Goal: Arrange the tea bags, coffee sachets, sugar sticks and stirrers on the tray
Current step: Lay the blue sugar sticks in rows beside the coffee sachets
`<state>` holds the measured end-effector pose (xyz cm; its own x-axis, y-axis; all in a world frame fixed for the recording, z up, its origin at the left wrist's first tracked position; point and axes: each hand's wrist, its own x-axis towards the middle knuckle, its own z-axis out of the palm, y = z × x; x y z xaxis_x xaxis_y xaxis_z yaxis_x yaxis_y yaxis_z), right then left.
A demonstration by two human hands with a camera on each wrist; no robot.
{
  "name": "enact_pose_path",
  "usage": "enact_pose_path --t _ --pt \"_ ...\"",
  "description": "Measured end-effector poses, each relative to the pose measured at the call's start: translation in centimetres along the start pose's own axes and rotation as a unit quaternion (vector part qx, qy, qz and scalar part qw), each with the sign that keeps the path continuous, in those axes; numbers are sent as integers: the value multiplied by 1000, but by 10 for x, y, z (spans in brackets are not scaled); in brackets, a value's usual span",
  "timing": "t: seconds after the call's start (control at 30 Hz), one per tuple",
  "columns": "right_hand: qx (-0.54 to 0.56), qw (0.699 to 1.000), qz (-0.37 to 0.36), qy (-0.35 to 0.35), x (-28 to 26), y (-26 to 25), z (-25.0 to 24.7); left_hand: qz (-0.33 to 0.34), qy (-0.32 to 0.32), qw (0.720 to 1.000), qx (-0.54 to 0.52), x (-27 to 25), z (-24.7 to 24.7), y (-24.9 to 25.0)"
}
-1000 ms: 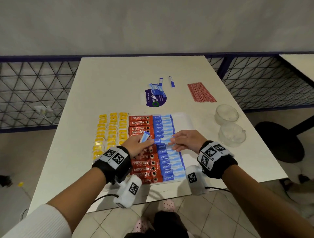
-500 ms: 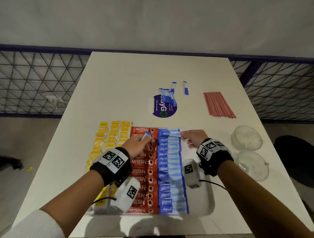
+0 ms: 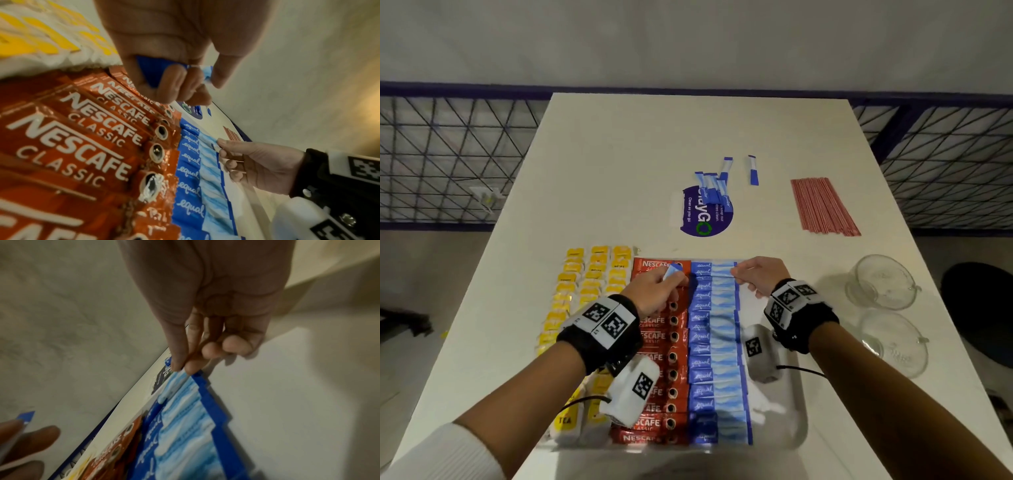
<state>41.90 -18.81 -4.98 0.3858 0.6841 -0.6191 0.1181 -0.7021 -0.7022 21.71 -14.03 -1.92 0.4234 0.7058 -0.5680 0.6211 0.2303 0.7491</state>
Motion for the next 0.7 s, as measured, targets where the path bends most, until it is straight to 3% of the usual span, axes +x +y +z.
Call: enact_pose_path --t 0.3,0.47,0.6,0.7 --pt "-8 1000 7 16 9 5 -1 -10 -2 1000 -27 5 5 3" --pt "41 998 -36 24 -2 0 -8 13 -55 998 -1 4 3 3" --pt "25 988 -142 -57 -24 -17 -11 17 -103 992 71 2 3 10" --pt "-45 974 -174 -137 -36 -26 -7 14 -119 991 60 2 10 16"
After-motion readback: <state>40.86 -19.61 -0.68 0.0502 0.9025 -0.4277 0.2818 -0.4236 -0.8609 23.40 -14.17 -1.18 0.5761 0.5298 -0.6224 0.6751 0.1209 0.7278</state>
